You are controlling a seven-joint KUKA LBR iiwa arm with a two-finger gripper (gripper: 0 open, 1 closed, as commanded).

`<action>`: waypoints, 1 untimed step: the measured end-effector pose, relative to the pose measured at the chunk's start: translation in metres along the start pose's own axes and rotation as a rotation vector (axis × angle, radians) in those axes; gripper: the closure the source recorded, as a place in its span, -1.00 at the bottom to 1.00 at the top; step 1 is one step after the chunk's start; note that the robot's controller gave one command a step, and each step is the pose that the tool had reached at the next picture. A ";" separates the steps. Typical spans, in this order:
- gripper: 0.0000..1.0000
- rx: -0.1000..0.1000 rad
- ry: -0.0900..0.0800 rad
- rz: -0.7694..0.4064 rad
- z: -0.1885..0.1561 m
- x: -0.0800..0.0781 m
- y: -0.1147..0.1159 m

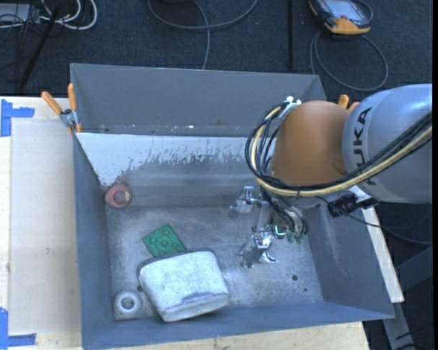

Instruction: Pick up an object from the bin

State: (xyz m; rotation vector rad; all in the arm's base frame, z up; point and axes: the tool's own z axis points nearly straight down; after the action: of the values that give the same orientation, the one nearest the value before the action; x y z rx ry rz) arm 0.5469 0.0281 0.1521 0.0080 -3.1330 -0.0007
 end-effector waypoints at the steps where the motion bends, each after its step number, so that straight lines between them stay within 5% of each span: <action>1: -1.00 0.000 -0.003 0.021 0.062 -0.006 -0.089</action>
Offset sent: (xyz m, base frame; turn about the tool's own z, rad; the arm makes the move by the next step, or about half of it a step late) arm 0.0076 -0.0856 -0.0581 0.0149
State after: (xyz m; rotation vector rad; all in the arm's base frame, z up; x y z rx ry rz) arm 0.5530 -0.0612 0.0902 -0.0253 -3.1354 -0.0008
